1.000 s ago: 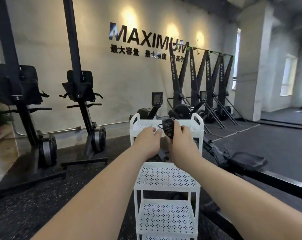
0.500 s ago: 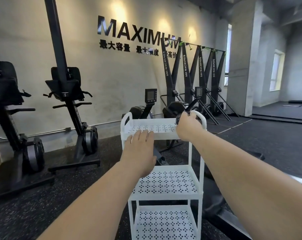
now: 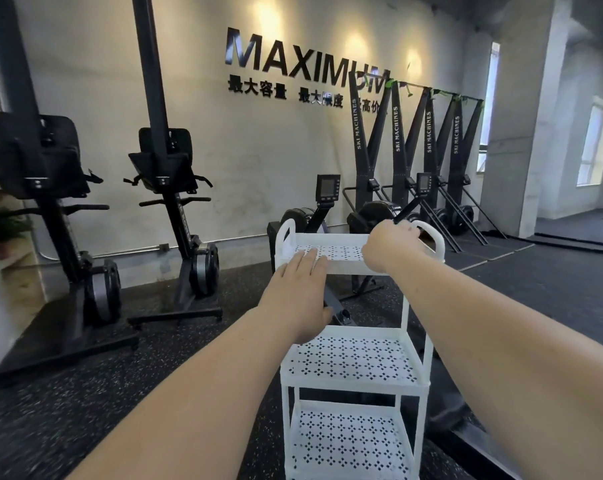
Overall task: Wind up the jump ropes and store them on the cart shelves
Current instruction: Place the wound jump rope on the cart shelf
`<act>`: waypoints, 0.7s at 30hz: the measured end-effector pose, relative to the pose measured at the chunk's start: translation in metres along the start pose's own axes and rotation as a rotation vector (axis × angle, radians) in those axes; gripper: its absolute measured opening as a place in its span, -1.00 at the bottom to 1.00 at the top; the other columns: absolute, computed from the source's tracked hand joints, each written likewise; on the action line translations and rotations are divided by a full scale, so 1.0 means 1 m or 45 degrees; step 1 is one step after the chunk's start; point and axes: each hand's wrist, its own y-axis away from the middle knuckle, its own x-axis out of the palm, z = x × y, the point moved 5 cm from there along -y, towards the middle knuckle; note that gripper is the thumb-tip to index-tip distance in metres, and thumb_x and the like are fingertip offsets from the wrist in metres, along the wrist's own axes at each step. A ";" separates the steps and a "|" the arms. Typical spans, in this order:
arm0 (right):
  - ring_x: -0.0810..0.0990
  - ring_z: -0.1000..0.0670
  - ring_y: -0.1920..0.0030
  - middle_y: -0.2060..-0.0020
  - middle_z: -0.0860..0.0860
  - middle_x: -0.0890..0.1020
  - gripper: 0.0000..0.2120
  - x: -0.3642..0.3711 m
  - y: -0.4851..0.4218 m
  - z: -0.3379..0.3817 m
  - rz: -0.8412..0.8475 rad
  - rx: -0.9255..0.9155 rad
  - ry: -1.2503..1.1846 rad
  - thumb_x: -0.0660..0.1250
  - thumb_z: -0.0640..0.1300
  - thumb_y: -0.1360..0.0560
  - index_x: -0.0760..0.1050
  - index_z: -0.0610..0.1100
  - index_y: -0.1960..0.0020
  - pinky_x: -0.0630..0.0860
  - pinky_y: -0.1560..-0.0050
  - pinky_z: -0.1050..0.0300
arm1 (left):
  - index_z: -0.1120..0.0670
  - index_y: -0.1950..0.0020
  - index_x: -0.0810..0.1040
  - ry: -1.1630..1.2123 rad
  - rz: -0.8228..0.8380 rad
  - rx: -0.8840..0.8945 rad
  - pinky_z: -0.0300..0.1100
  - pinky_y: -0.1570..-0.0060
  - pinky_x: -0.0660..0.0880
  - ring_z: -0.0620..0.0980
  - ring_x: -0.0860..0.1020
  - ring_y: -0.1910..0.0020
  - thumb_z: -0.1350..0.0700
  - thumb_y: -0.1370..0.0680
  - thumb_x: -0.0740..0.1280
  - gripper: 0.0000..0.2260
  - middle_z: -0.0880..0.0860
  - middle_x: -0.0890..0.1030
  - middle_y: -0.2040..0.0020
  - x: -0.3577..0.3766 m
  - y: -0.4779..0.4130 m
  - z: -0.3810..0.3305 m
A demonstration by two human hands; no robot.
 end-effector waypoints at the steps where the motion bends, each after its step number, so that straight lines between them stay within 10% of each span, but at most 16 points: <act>1: 0.27 -0.31 -0.51 -0.51 -0.29 0.30 -0.43 -0.004 0.011 0.007 -0.075 -0.054 -0.011 0.35 -0.05 -0.60 0.29 -0.24 -0.51 0.32 -0.50 -0.23 | 0.08 -0.76 -0.09 0.009 0.001 -0.009 0.06 -0.68 -0.06 0.10 -0.13 -0.74 -0.16 -0.69 0.31 -0.18 0.08 -0.12 -0.76 -0.006 0.007 0.004; 9: 0.41 -0.30 -0.41 -0.40 -0.25 0.45 -0.47 0.006 0.133 0.084 -0.119 -0.540 -0.082 0.32 0.10 -0.63 0.40 -0.14 -0.50 0.43 -0.39 -0.20 | 0.09 -0.75 0.01 0.032 0.037 -0.184 0.12 -0.69 0.06 0.11 -0.01 -0.73 -0.17 -0.67 0.33 -0.20 0.07 0.04 -0.75 -0.024 0.115 0.061; 21: 0.58 -0.30 -0.28 -0.33 -0.20 0.54 -0.53 0.192 0.325 0.142 0.413 -0.937 -0.034 0.36 0.17 -0.61 0.51 0.01 -0.46 0.57 -0.28 -0.16 | 0.09 -0.74 0.12 0.130 0.310 -0.513 0.09 -0.63 0.21 0.11 0.19 -0.68 -0.16 -0.68 0.34 -0.26 0.07 0.19 -0.72 0.060 0.336 0.148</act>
